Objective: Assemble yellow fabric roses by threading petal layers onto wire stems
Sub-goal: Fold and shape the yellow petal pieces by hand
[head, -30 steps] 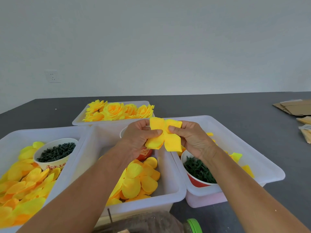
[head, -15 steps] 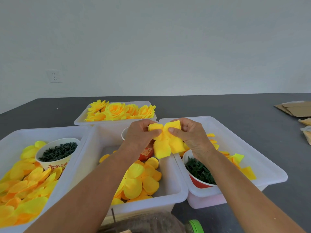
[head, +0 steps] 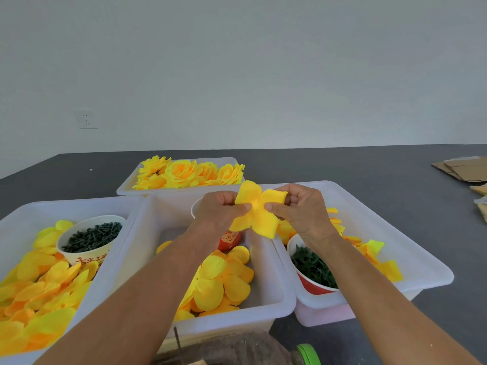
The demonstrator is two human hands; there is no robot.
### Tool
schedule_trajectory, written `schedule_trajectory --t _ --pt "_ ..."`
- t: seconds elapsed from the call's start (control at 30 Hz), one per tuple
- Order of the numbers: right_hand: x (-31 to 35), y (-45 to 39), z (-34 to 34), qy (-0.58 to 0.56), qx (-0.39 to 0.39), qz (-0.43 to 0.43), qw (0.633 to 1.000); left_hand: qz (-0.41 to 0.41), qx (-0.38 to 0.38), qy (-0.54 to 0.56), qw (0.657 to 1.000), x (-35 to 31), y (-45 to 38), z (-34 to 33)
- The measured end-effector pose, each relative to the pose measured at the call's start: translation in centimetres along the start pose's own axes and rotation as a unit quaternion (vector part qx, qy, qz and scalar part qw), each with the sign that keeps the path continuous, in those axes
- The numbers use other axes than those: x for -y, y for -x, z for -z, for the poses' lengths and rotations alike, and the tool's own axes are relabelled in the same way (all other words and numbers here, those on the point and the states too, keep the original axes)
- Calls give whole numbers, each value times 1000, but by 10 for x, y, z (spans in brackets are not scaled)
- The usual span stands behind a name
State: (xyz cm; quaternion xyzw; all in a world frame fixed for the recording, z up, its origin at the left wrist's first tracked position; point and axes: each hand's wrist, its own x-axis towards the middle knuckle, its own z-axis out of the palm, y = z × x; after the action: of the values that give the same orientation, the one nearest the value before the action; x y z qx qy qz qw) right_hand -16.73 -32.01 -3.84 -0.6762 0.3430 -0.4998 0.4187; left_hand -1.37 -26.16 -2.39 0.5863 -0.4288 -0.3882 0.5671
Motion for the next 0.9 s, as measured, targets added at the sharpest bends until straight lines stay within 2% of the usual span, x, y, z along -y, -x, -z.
schedule_trajectory --t 0.13,0.2,0.27,0.33,0.37,0.43,0.47,0.53,0.57,0.63,0.7,0.83,0.9 --pt "2 0 2 -187 75 -146 968 99 64 46 992 1 1 0" --pt "2 0 1 -167 70 -157 971 85 71 33 993 5 -2 -1" --pt "1 0 1 -45 19 -78 996 3 44 -86 995 9 -2 -3" --pt "-2 -1 0 97 -22 20 995 -86 20 -219 972 12 -2 -5" --pt "-3 0 0 132 -31 53 989 -115 9 -259 959 13 -1 -6" --pt "-4 -1 0 135 -27 70 988 -140 -6 -270 953 14 -1 -7" --pt "-3 -1 1 99 -9 56 993 -133 -3 -234 963 14 -2 -6" --pt "0 1 1 -27 62 -8 998 -76 30 -89 993 9 -1 -4" --pt "1 1 2 -85 91 -43 991 -36 58 -8 998 6 0 -2" --pt "2 0 4 -180 132 -100 970 19 121 112 986 2 2 2" --pt "4 0 4 -229 155 -120 953 20 151 144 978 -2 3 3" --pt "4 -1 3 -260 173 -128 942 -8 115 142 983 -3 3 3" --pt "5 -2 3 -275 170 -136 937 -6 138 164 977 -3 3 4"
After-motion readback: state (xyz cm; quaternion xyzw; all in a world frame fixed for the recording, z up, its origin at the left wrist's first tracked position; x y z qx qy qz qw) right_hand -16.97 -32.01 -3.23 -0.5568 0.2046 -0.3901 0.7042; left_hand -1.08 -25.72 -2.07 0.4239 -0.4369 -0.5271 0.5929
